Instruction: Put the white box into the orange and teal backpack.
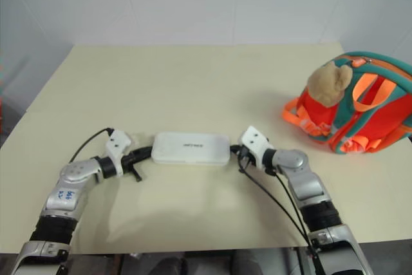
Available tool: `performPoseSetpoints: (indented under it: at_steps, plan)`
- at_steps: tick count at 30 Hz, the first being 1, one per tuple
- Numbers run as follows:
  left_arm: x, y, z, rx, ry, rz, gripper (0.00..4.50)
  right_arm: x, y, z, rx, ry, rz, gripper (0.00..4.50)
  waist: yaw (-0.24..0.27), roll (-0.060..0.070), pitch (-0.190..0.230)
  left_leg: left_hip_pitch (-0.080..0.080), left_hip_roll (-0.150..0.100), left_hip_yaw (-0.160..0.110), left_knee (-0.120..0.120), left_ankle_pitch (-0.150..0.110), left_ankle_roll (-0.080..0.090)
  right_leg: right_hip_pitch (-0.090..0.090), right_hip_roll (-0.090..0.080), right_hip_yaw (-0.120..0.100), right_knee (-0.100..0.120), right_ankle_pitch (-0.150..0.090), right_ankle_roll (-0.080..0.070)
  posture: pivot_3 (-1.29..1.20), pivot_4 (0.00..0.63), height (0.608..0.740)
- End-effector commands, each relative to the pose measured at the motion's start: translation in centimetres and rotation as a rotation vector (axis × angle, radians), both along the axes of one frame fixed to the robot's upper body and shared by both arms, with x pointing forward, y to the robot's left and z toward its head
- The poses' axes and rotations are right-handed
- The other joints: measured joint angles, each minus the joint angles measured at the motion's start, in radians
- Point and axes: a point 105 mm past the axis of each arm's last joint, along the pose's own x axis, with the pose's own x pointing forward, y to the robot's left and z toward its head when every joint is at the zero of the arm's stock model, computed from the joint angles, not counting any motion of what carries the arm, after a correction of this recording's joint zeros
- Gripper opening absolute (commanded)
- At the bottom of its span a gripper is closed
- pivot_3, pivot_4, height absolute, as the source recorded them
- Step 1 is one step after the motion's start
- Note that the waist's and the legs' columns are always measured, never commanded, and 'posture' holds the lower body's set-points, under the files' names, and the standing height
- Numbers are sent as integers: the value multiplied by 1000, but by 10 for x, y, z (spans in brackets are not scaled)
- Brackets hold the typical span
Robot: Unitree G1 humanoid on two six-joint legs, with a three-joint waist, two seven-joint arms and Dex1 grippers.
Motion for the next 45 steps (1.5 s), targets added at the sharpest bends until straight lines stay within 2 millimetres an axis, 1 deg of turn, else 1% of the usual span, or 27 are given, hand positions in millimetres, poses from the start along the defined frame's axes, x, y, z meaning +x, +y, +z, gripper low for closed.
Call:
performPoseSetpoints:
  at_steps: [1, 7, 10, 12, 17, 22, 25, 27, 28, 31, 33, 37, 42, 45]
  plan:
    - [-8, -16, 7, -17, -29, -66, 0, -7, 2, 7, 0, -10, 32, 120, 0, 0, 0, 0, 0, 0, 0, 0, 0, 0, 0, 0, 0, 0, 0, 0, 150, 740]
    - [-17, -25, -4, -9, 7, -106, 0, -12, -19, 12, -36, -9, 3, 120, 4, 0, 0, 0, 0, 0, 0, 0, 0, 0, -1, 0, 0, 0, 0, 0, 150, 740]
    - [-20, -26, -10, 6, 25, -116, 0, -15, -27, 13, -47, -6, -11, 120, 3, 0, 0, 0, -1, 0, 0, 0, 0, 0, -1, 0, -1, 0, 0, 0, 150, 740]
    - [-22, -19, -13, 23, 37, -93, 0, -17, -31, 14, -52, -2, -16, 120, 3, 0, 0, 0, -1, 0, 0, 0, 0, 0, -1, 0, -3, 0, 0, 0, 150, 740]
    - [-18, 13, -20, 117, 46, 30, 0, -19, -30, 13, -46, 0, -24, 120, -4, 0, 0, 1, 0, 1, 0, 0, 0, 0, -1, 1, -3, 0, 0, 0, 150, 740]
    - [-17, 35, -18, 183, 63, 108, 0, -19, -22, 12, -34, 1, -8, 120, -3, 0, 0, 3, 0, 0, 0, 2, 0, 0, 0, 1, 1, 0, 0, 0, 150, 740]
    - [-20, 45, -12, 210, 75, 131, 0, -18, -18, 11, -27, 2, 4, 120, -4, 0, 0, 4, 0, 0, 0, 3, 0, 1, 0, 1, 2, 0, 0, 0, 150, 740]
    - [-22, 44, -6, 192, 69, 117, 0, -18, -18, 12, -27, 2, 6, 120, -4, 0, 0, 4, 0, 0, 0, 3, 0, 1, 0, 1, 2, 0, -1, 0, 150, 740]
    - [-24, 40, 0, 148, 72, 101, 0, -17, -18, 12, -27, 0, 7, 120, -3, 0, 0, 4, 0, 0, 0, 3, 0, 1, 0, 1, 2, 0, -1, 0, 150, 740]
    - [-32, 21, 18, 1, 73, 21, 0, -16, -19, 13, -27, -5, 10, 120, -1, 0, 0, 3, 0, 0, 0, 3, 0, 1, -1, 1, 1, 0, -1, 0, 150, 740]
    - [-38, 10, 25, -59, 75, -31, 0, -15, -18, 14, -21, -10, 15, 120, 0, 0, 0, 2, 0, -1, -1, 2, 0, 0, -1, 0, 0, 0, -1, 0, 150, 740]
    - [-45, 2, 25, -75, 94, -64, 0, -15, -14, 16, -16, -15, 32, 120, 2, 0, 0, 0, 0, -2, -1, 2, 0, 0, -2, -1, -1, 0, -1, 0, 150, 740]
    - [-43, -12, 18, -100, 95, -80, 0, -17, -8, 18, -9, -17, 51, 120, 1, 0, 0, 0, -1, -1, -2, 2, 0, -1, -2, -1, -4, 0, -1, 0, 150, 740]
    - [-41, -17, 12, -94, 106, -83, 0, -20, -7, 19, -7, -12, 59, 120, 1, 0, 0, 0, -1, -1, -2, 2, 0, -1, -2, -1, -4, 0, -1, 0, 150, 740]
